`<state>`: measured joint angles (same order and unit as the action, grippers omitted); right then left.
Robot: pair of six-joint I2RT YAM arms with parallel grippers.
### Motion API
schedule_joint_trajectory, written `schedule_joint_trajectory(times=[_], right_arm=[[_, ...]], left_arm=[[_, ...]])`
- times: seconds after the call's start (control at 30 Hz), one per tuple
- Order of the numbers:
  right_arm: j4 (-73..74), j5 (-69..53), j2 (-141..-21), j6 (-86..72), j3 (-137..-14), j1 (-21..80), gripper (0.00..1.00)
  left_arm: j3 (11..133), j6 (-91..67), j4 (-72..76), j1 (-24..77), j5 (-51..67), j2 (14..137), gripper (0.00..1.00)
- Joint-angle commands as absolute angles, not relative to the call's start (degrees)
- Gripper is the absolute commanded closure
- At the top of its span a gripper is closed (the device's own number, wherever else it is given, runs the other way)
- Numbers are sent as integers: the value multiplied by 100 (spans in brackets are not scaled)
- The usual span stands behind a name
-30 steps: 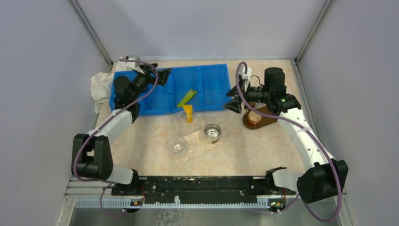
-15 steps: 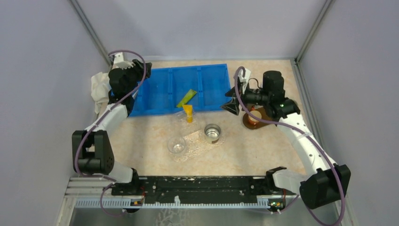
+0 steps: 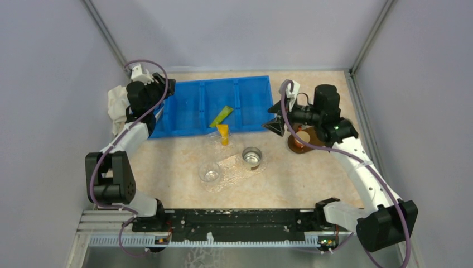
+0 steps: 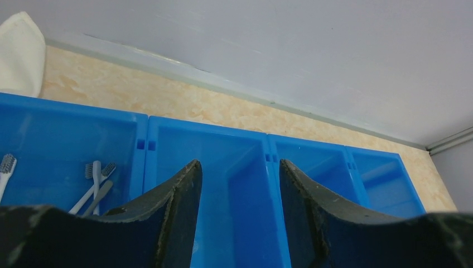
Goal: Prepare toiletry sets of a toothbrush and toothpaste on the tray
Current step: Place the toothpaste in the toothpaste holder, then pick up the toothpaste from the storage box.
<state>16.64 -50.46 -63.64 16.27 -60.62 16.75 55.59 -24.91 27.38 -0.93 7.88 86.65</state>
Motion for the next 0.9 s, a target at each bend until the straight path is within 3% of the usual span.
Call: schedule_joint_trajectory(times=[0.0,0.57,0.87], right_arm=[[1415,-5037,-6154,1588,-6056,1701,36],[1414,-5071,-6087,1574,-6039,1692,36],[1410,-5273,-6151,1551,-6022,1474,36]], left_arm=[[5599,-2533,2738,-142,851,8578,41],[5444,-2532,2746,-149,952,8466,43],[5145,-3028,2931,-84,2715,8107,46]])
